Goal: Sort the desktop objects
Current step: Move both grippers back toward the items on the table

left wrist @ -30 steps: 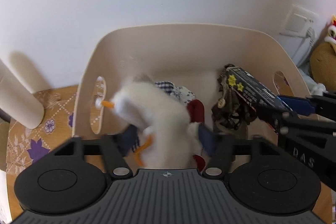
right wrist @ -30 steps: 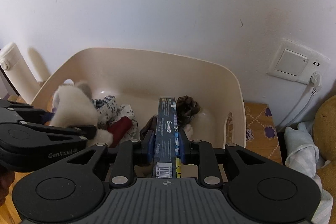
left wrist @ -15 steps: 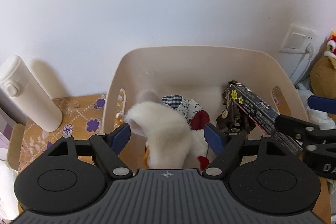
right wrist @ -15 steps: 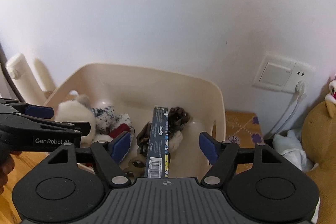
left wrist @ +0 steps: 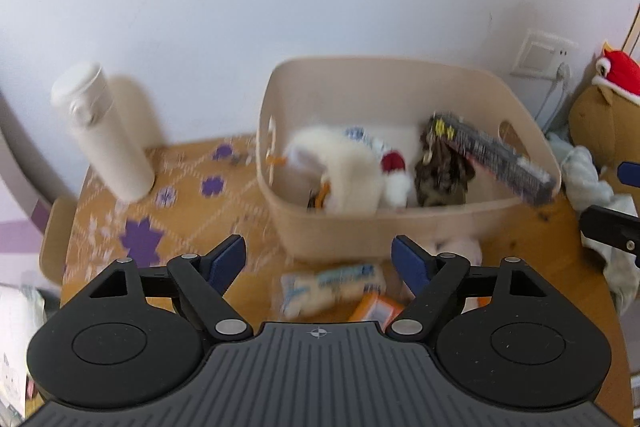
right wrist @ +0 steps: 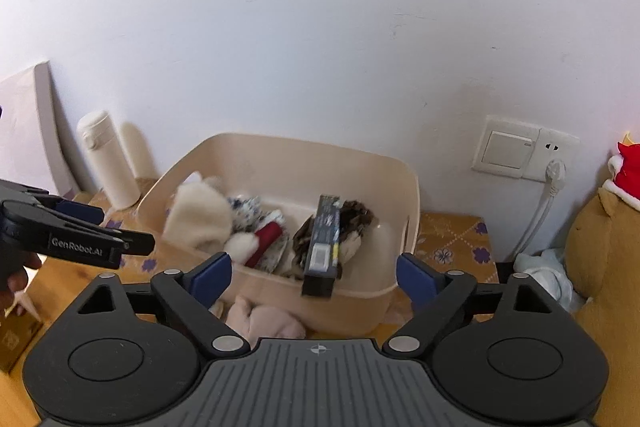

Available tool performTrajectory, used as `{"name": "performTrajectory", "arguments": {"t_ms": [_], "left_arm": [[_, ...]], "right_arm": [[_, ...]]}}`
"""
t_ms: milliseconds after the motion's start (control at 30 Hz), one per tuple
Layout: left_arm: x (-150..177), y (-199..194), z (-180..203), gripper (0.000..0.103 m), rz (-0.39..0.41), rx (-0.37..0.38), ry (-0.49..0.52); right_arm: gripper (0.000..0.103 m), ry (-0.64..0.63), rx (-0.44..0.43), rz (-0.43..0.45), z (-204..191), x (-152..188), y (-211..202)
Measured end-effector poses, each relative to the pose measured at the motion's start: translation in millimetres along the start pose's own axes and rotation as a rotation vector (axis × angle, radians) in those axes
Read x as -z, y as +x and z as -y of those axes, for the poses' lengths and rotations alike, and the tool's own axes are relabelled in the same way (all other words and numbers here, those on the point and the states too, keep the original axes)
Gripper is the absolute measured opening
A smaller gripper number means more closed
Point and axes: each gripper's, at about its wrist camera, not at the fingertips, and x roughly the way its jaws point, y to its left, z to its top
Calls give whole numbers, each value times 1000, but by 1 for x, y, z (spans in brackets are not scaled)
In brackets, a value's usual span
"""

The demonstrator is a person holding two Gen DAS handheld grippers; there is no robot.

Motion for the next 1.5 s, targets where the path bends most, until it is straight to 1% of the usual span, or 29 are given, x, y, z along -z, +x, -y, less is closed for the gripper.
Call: {"name": "performTrajectory", "arguments": {"t_ms": [33,133,200,433,533,667,833,1000,1100,1200,1267,1367,1500], "left_arm": [[5,-1,-2,82,-11,0,2],[26,-3,-5,82,-71,3,-3],[43,-6,-8,82,-107,19,-28],[96,-2,-7,82,-227,51,-77],[109,2,-1,82,-256,60,-72],[117,6,1,82,-311,87,-95],[121,6,4,82,-336,104,-106],[135,1,15,82,-379,118,-84],[145,-1,26,82,-393,114,-51],[154,-3,37,82,-404,119,-38],[160,-2,47,82,-402,114,-24],[168,1,58,82,-386,92,-10],[176,6,69,81,-377,71,-32]], "right_arm": [[96,-6,-10,-4,-2,4,-2],[99,-9,-40,-24,-8,17,-5],[102,-7,-63,-46,-12,28,-6],[102,-12,-66,-132,-26,63,-4],[102,-11,-63,-158,-29,79,-4],[102,-2,-72,-204,-36,100,-4],[102,19,-93,-278,-44,124,-2],[101,-37,-63,-299,-52,136,0],[100,-62,-55,-311,-48,138,3],[100,-99,-38,-314,-41,137,5],[99,-136,-27,-318,-35,138,8],[95,-193,-16,-336,-27,140,15],[91,-258,-21,-347,-20,145,25]]}}
